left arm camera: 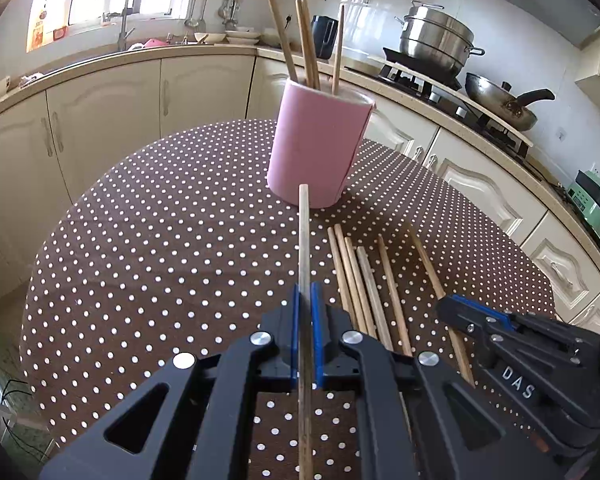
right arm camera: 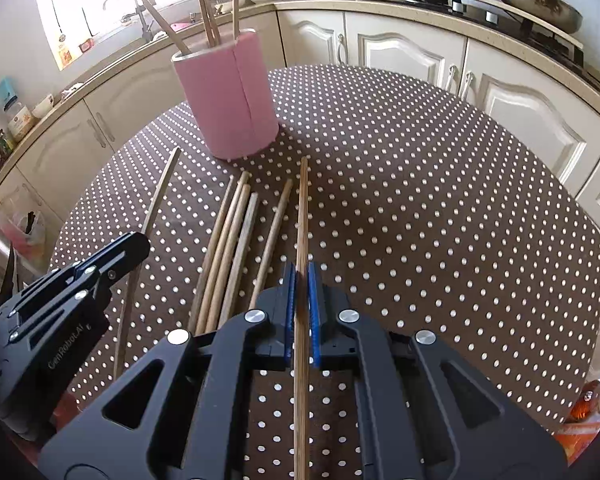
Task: Organize utensils
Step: 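Close the left tool on a wooden chopstick while the right tool grasps another, then lift both held chopsticks upright and carry them over the pink cup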
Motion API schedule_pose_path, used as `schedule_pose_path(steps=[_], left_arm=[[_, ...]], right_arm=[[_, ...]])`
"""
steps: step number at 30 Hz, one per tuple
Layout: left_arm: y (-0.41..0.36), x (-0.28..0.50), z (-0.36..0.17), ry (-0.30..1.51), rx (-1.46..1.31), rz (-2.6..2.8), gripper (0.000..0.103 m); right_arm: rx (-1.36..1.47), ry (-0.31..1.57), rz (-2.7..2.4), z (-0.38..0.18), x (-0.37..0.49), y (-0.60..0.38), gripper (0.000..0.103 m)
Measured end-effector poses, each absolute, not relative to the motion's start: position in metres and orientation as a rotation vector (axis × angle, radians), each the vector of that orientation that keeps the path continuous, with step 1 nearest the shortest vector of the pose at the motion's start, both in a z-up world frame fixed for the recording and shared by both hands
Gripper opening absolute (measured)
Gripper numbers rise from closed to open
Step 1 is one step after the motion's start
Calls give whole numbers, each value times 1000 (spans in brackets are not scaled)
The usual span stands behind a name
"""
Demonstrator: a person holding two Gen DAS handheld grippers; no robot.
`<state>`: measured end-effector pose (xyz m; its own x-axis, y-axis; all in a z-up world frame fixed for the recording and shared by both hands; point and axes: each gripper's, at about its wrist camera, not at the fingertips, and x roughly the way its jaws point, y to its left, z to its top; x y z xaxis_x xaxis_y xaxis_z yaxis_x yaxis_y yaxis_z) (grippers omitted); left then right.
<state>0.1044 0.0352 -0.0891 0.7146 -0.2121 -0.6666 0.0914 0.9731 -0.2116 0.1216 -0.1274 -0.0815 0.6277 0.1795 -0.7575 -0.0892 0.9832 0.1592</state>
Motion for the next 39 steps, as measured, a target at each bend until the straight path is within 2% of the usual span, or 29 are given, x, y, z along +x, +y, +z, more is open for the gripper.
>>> schedule_pose_path(steps=[24, 39], left_arm=[[25, 109, -5, 560, -111, -153, 6], [27, 141, 60, 396, -89, -131, 6]], right_arm=[[112, 583, 196, 25, 108, -144, 7], [110, 441, 229, 85, 136, -144, 7]])
